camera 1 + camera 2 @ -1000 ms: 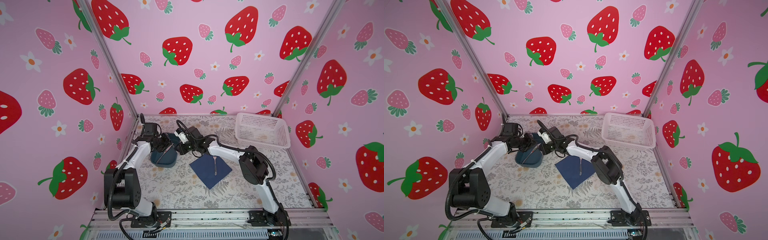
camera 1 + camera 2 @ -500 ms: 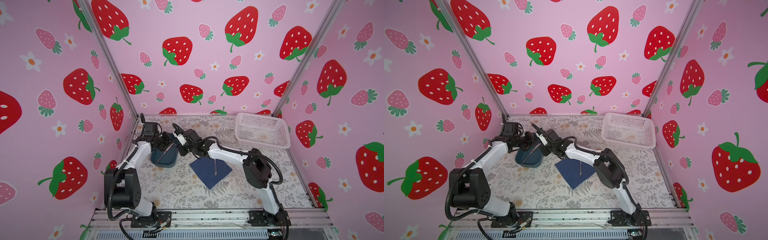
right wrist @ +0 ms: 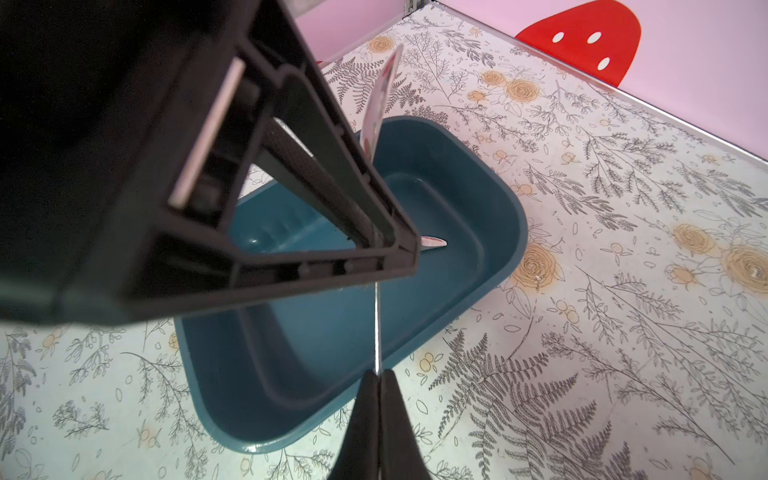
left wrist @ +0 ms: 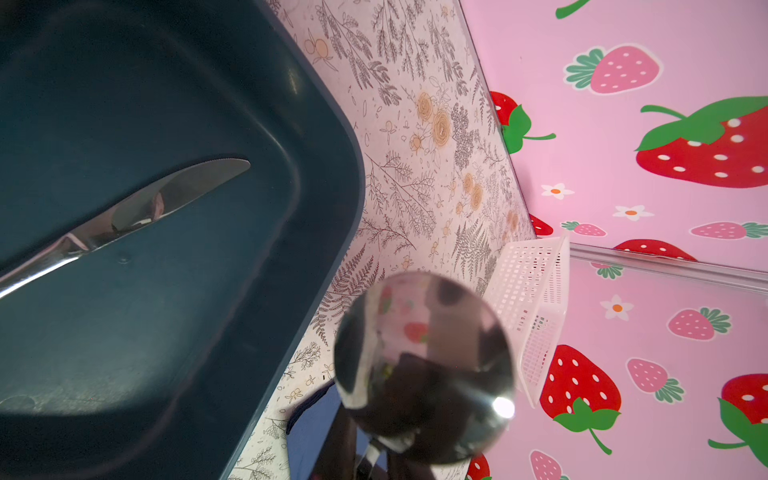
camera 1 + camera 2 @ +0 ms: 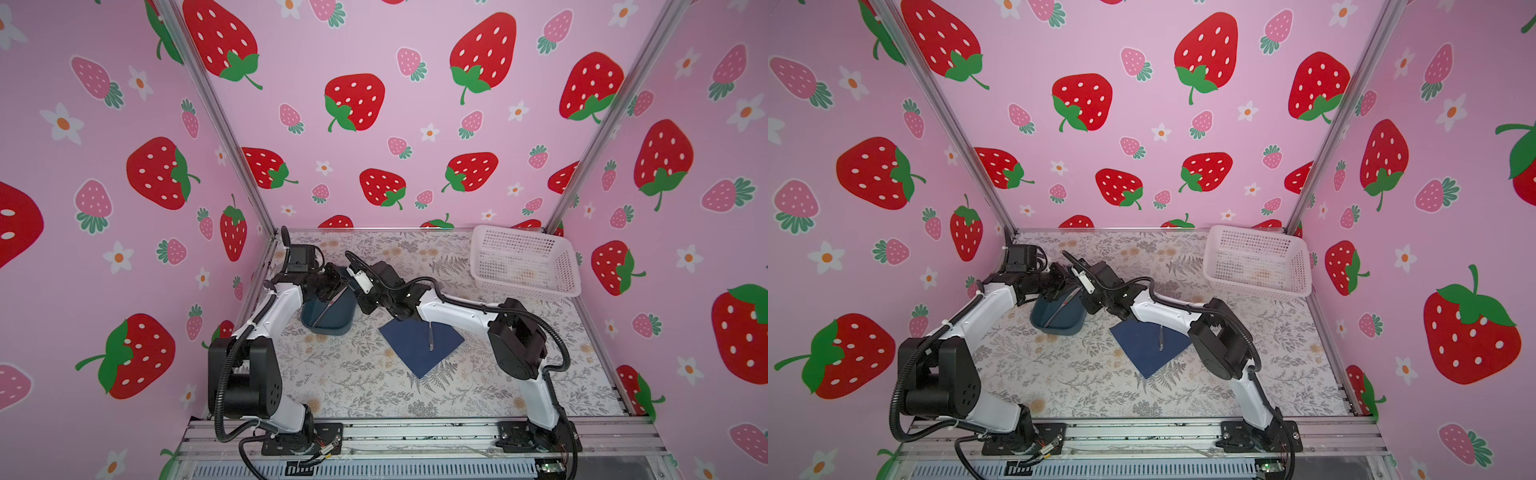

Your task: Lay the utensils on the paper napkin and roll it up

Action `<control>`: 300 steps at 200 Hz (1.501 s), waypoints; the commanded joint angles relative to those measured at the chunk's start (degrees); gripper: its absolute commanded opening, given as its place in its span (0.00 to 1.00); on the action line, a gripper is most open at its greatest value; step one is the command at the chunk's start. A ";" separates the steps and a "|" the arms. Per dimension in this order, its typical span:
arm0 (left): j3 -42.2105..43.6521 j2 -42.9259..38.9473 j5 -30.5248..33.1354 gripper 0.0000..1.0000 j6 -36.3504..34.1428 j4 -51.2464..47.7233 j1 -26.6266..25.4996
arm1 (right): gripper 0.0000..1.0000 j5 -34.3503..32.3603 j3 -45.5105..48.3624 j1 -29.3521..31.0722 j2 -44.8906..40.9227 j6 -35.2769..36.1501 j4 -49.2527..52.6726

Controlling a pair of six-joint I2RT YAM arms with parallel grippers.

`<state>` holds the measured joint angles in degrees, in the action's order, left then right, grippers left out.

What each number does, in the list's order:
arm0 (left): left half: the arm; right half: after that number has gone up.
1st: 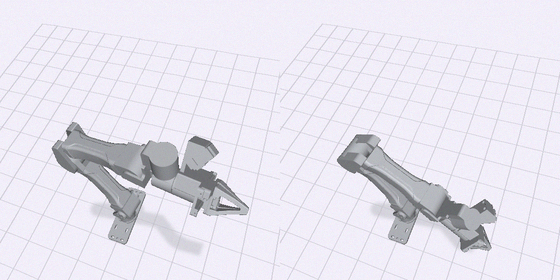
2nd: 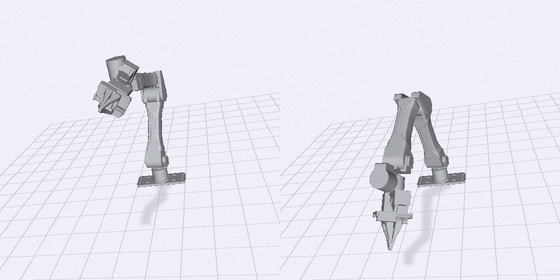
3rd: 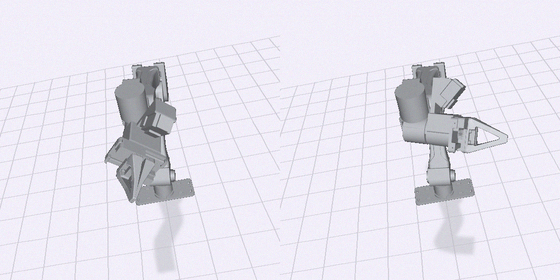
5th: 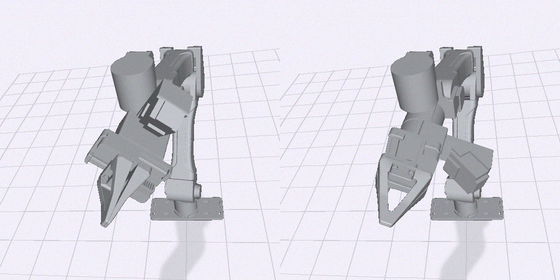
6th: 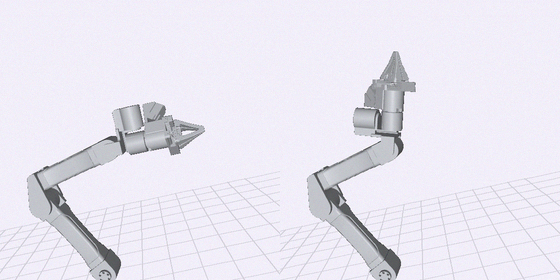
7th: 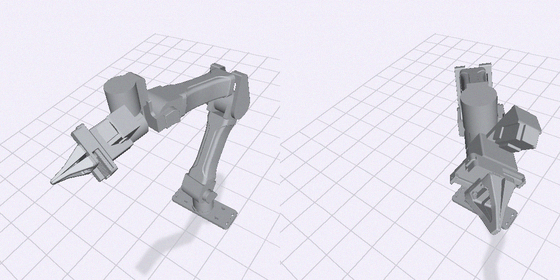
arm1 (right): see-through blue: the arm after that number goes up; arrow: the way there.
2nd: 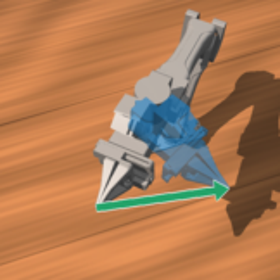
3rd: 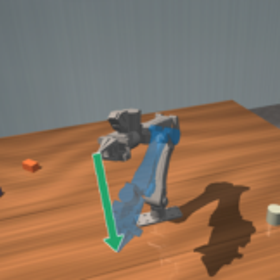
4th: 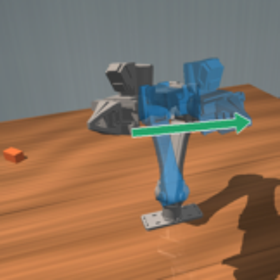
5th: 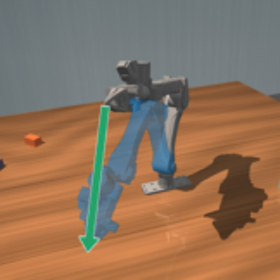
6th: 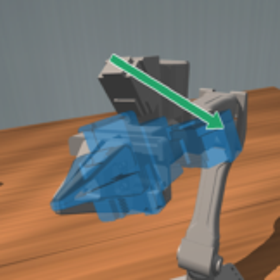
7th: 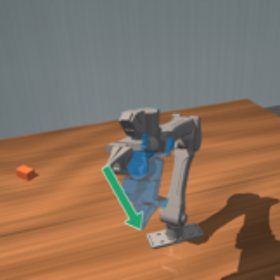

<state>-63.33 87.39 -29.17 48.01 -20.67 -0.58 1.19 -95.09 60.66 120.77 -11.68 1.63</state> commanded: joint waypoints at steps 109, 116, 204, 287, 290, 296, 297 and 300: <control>-1.25 -1.77 -1.28 0.00 -3.33 1.01 -1.28 | 0.18 13.00 3.55 -1.36 -5.34 -1.25 -2.83; -1.25 -1.89 -1.43 0.00 -3.96 1.03 -1.35 | 0.22 16.88 4.45 -2.59 -5.83 -3.17 -3.37; -0.62 -2.30 -14.13 0.00 -8.98 8.36 -2.72 | 0.51 41.25 13.46 -12.29 -9.99 -12.81 -13.24; -3.94 -1.29 -19.57 0.00 -14.69 6.01 -6.00 | 0.27 43.94 11.06 -13.28 -8.54 -13.39 -11.01; -4.00 -1.19 -19.46 0.00 -14.65 6.06 -6.00 | 0.26 44.11 11.11 -13.29 -8.69 -13.45 -11.03; -4.07 -1.11 -19.27 0.00 -14.52 6.08 -6.10 | 0.24 44.32 11.15 -13.45 -8.71 -13.45 -11.08; -4.12 -1.10 -19.22 0.00 -14.52 6.08 -6.10 | 0.24 44.37 11.15 -13.46 -8.75 -13.45 -11.10; -4.09 -1.00 -19.11 0.00 -14.42 6.13 -6.06 | 0.24 44.49 11.27 -13.53 -8.84 -13.45 -11.11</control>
<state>-64.69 85.45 -46.57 35.31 -14.41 -6.31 42.98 -82.59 47.57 112.01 -25.74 -9.52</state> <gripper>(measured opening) 0.045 0.258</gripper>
